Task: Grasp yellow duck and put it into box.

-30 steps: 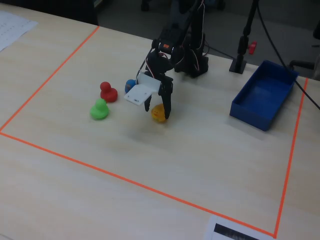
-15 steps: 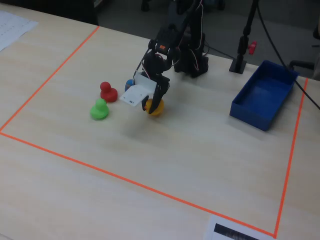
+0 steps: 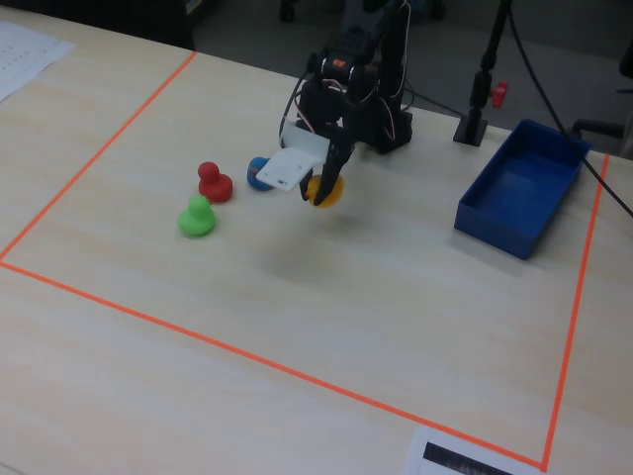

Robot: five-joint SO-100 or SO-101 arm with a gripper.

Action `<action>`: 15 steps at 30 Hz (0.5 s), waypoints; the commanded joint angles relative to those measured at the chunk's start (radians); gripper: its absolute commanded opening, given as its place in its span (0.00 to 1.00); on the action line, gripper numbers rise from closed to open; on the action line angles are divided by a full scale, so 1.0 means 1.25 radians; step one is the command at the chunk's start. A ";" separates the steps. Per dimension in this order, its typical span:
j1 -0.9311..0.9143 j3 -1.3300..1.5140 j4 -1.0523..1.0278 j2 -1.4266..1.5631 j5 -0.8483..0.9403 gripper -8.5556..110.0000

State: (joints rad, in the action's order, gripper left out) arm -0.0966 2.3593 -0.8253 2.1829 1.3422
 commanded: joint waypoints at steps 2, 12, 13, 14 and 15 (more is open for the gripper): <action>0.086 -0.054 -0.126 0.146 -0.021 0.07; 0.433 0.000 -0.654 0.475 -0.164 0.07; 0.481 -0.010 -0.675 0.470 -0.200 0.07; 0.534 -0.023 -0.690 0.455 -0.238 0.07; 0.580 -0.045 -0.698 0.431 -0.276 0.07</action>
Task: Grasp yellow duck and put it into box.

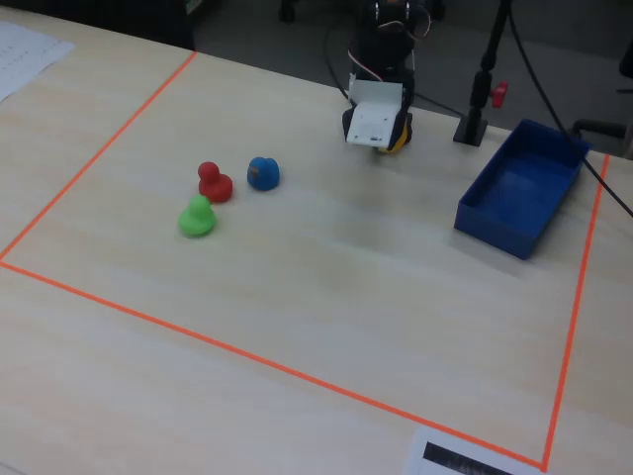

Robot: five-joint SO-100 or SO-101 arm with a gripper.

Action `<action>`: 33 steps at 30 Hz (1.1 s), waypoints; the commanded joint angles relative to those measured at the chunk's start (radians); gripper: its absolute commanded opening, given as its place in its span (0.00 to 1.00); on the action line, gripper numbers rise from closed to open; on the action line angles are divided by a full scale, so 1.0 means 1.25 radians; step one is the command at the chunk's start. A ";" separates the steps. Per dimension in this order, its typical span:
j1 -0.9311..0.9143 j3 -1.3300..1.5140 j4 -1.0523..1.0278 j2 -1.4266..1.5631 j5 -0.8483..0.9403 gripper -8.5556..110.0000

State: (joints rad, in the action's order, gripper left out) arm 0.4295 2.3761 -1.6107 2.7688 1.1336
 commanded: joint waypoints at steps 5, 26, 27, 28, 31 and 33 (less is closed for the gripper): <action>0.383 -0.218 -0.077 -0.236 -0.272 0.07; 0.713 -1.123 -0.099 -1.141 -0.459 0.07; 0.715 -1.167 -0.102 -1.183 -0.458 0.07; 0.715 -1.208 -0.103 -1.225 -0.455 0.07; 0.713 -1.298 -0.103 -1.319 -0.447 0.07; 0.708 -1.341 -0.103 -1.365 -0.438 0.07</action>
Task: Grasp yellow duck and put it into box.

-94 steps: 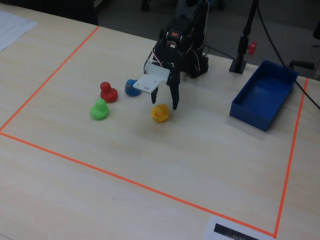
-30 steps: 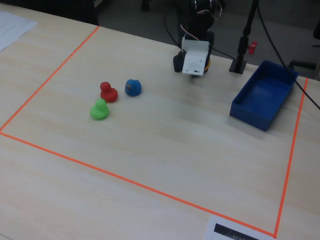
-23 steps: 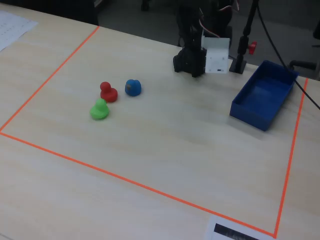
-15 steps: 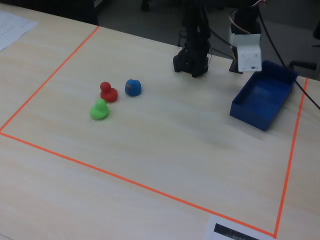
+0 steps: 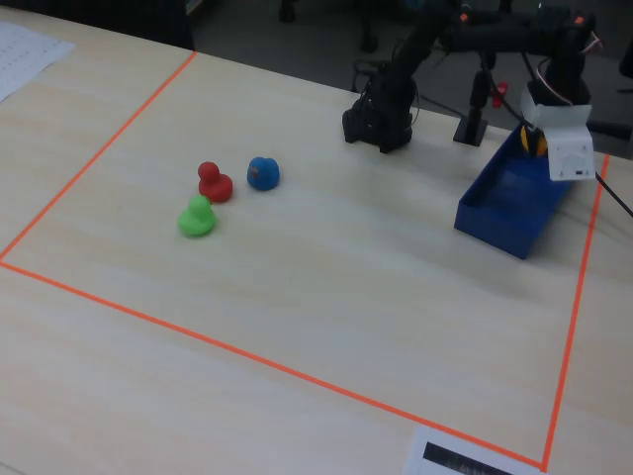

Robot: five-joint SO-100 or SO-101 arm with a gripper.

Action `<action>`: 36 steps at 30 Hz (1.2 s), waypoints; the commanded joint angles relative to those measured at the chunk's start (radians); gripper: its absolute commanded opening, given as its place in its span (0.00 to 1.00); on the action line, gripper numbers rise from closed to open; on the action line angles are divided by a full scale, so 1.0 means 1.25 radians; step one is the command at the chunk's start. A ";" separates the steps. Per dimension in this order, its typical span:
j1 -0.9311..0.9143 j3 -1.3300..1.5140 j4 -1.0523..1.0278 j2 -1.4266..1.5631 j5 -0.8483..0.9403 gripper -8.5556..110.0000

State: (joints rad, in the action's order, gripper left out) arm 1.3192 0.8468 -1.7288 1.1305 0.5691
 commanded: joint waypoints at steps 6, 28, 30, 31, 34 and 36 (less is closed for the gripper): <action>-0.037 -0.167 -0.002 -0.130 0.027 0.07; -0.158 0.050 0.002 0.109 0.094 0.07; -0.206 0.139 0.002 0.215 0.130 0.07; -0.237 0.184 0.004 0.271 0.150 0.07; -0.353 0.346 0.033 0.449 0.232 0.07; -0.447 0.465 0.077 0.565 0.292 0.07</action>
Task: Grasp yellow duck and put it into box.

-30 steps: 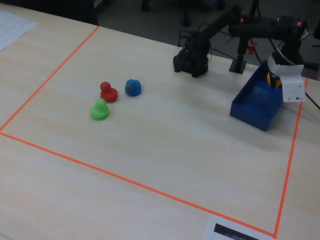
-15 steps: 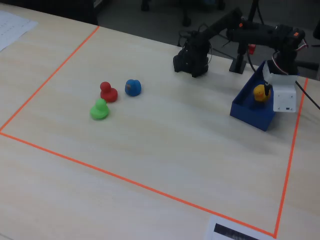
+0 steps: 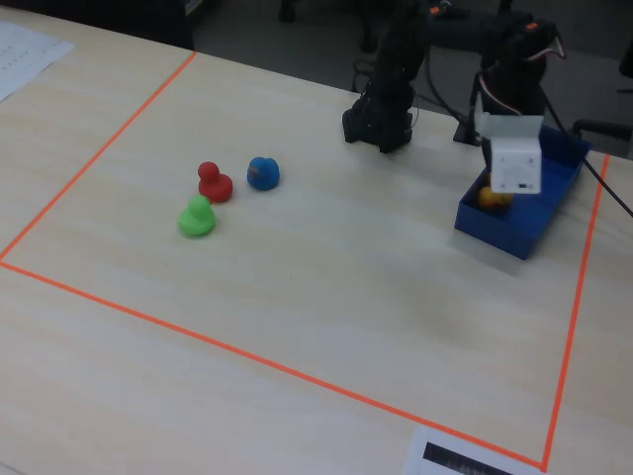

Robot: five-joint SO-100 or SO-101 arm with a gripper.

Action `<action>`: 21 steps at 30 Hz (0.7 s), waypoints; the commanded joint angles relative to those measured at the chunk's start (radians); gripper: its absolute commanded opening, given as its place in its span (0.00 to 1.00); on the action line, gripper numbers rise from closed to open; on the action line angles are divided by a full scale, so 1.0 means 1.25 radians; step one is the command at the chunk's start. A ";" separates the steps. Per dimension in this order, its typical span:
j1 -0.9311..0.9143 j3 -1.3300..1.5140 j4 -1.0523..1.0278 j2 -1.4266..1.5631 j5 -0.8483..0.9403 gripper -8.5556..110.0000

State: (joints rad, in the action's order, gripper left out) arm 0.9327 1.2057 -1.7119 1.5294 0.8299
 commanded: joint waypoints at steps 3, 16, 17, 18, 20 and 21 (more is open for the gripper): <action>-0.290 0.373 0.155 0.411 0.177 0.07; -0.680 1.128 0.391 0.942 0.382 0.07; -0.692 1.170 0.395 0.973 0.389 0.07; -0.703 1.209 0.399 1.003 0.396 0.07; -0.719 1.273 0.400 1.055 0.407 0.07; -0.724 1.296 0.398 1.074 0.410 0.07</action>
State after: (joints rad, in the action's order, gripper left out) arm 0.0491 2.7105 -1.2318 2.7780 1.3238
